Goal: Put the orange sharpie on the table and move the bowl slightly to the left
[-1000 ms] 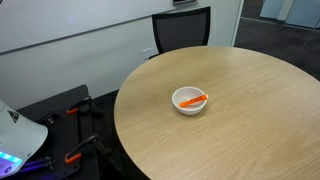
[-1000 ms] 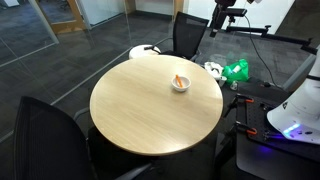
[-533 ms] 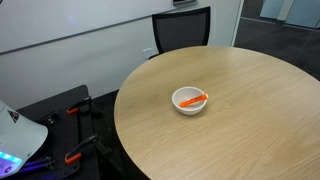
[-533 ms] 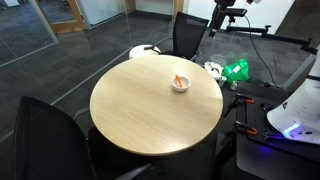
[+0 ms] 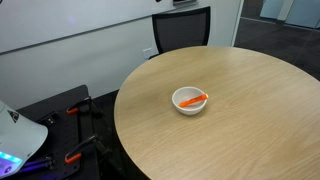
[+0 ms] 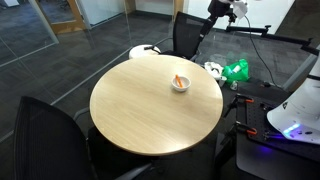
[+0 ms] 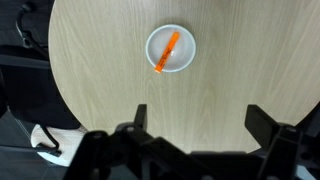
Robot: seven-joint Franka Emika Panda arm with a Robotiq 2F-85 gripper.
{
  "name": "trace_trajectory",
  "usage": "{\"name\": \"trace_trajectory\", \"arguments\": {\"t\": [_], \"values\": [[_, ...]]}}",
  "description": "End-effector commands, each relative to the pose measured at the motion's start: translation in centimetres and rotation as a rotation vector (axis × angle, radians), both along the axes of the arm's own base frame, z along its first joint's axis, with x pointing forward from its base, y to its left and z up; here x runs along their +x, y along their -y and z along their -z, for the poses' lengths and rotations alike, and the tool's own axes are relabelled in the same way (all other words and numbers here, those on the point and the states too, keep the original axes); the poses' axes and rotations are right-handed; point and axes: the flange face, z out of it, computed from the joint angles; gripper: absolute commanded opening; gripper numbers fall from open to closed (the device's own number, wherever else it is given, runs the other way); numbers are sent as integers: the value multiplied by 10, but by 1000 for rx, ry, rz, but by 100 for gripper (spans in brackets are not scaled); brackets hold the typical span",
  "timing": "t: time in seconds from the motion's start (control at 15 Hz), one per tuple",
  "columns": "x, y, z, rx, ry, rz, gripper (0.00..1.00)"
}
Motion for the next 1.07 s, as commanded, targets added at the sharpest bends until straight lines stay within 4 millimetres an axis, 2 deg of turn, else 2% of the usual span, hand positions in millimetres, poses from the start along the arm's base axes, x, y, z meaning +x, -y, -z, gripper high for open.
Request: {"name": "trace_trajectory", "arguments": {"t": [0.0, 0.47, 1.0], "values": [[9, 8, 31, 23, 29, 122, 100], [44, 32, 107, 106, 106, 310, 100], [67, 34, 197, 117, 17, 442, 100]]}}
